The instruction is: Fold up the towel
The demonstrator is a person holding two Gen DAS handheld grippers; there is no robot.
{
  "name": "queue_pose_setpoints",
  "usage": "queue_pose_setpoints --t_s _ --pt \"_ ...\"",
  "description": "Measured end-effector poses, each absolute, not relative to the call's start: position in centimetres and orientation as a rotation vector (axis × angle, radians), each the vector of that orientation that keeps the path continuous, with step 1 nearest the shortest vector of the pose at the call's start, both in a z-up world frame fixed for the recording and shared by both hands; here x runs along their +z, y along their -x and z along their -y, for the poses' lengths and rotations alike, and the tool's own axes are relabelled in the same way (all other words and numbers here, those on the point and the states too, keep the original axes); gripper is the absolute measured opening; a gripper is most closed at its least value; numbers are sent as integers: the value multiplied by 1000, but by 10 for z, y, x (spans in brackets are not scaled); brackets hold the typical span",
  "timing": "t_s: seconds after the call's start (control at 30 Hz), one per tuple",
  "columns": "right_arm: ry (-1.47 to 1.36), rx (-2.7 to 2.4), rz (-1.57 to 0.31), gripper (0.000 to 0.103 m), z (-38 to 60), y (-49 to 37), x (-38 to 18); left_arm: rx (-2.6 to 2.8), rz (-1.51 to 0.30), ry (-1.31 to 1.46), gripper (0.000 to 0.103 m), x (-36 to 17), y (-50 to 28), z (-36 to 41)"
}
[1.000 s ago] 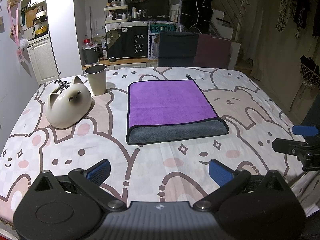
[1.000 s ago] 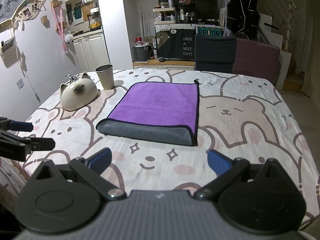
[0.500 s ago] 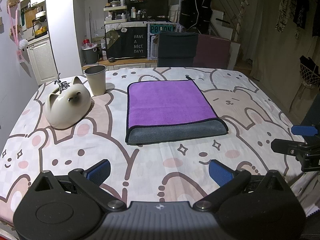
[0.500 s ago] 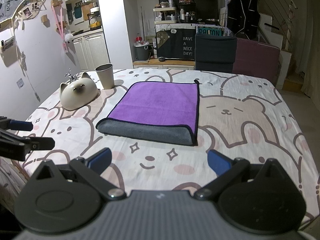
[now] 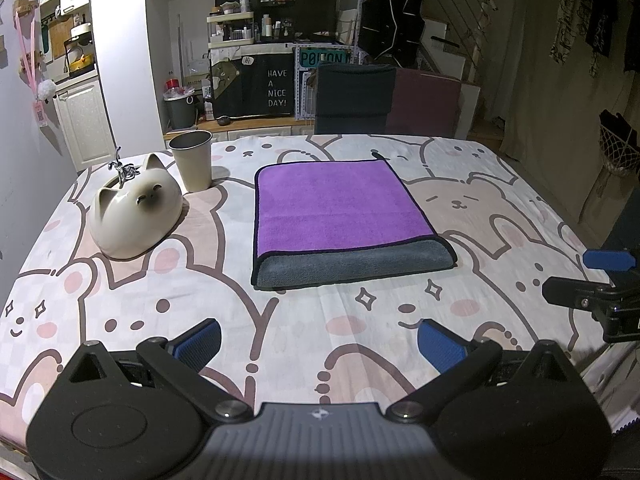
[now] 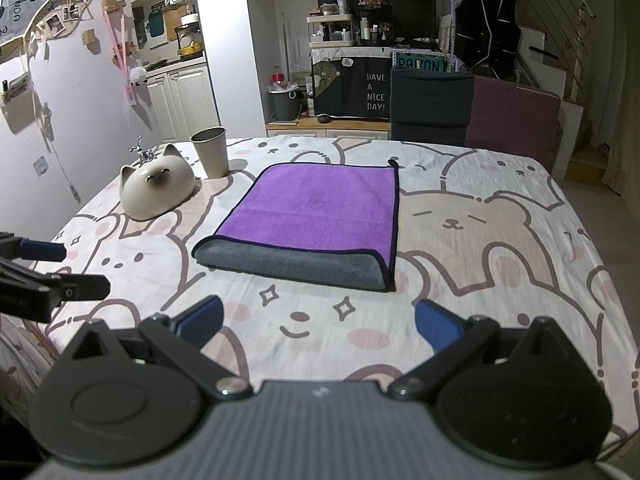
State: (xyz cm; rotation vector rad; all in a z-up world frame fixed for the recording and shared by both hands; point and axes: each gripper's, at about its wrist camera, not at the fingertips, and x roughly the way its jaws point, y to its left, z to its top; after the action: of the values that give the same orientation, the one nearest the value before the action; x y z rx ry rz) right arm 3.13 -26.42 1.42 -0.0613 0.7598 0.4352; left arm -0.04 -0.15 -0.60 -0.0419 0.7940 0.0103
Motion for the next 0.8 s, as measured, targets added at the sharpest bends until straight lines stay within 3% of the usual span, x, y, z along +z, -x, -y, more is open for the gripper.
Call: queue_pose_setpoints --t_s 0.8 --pt "63 434 -759 102 263 -31 14 14 -795 40 103 -3 0 3"
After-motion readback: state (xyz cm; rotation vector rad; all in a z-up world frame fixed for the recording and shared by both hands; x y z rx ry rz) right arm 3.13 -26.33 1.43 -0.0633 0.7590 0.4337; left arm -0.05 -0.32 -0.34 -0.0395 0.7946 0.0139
